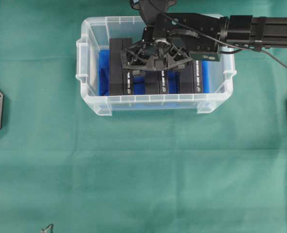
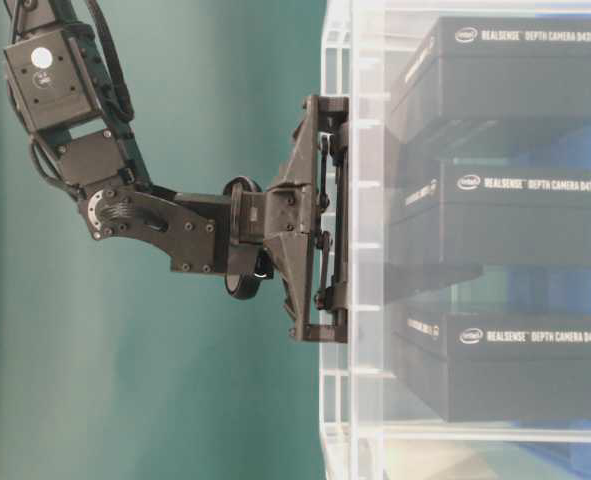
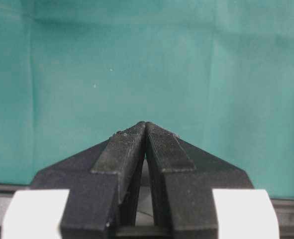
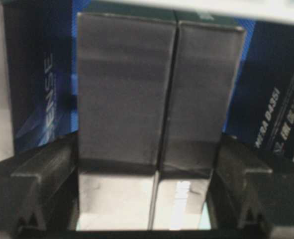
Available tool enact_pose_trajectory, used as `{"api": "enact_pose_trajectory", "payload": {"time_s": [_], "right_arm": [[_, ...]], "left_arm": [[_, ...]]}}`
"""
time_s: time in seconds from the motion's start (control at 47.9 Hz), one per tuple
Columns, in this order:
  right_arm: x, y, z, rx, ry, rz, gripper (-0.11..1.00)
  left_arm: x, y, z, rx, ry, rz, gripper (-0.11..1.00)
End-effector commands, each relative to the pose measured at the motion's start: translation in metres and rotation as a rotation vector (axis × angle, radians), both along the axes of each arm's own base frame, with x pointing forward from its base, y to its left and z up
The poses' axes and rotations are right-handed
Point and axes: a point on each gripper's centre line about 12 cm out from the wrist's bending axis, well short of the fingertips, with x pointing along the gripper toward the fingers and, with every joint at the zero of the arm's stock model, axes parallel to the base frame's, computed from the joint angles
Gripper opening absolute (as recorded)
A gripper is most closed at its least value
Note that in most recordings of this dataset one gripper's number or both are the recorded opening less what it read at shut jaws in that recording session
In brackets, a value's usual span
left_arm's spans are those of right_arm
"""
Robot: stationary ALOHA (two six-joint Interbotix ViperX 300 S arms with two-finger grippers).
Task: Take the box out of the case with the right arm.
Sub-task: 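Lower the open right gripper around the middle black box, then close the right gripper on the middle box and lift it up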
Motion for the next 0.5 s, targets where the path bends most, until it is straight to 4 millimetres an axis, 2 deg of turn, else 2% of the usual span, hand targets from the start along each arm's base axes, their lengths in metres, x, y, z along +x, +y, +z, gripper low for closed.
{"api": "enact_pose_trajectory", "payload": {"time_s": [0.0, 0.23, 0.481], "right_arm": [[0.003, 0.002, 0.018, -0.008, -0.041, 0.007, 0.65], [0.005, 0.001, 0.035, -0.017, -0.056, 0.008, 0.65], [-0.002, 0.000, 0.081, -0.030, -0.071, 0.005, 0.65]], "left_arm": [[0.001, 0.001, 0.009, 0.003, -0.028, 0.001, 0.02], [0.001, 0.001, 0.009, 0.003, -0.028, 0.001, 0.02], [0.000, 0.001, 0.008, 0.003, -0.015, 0.001, 0.02]]}}
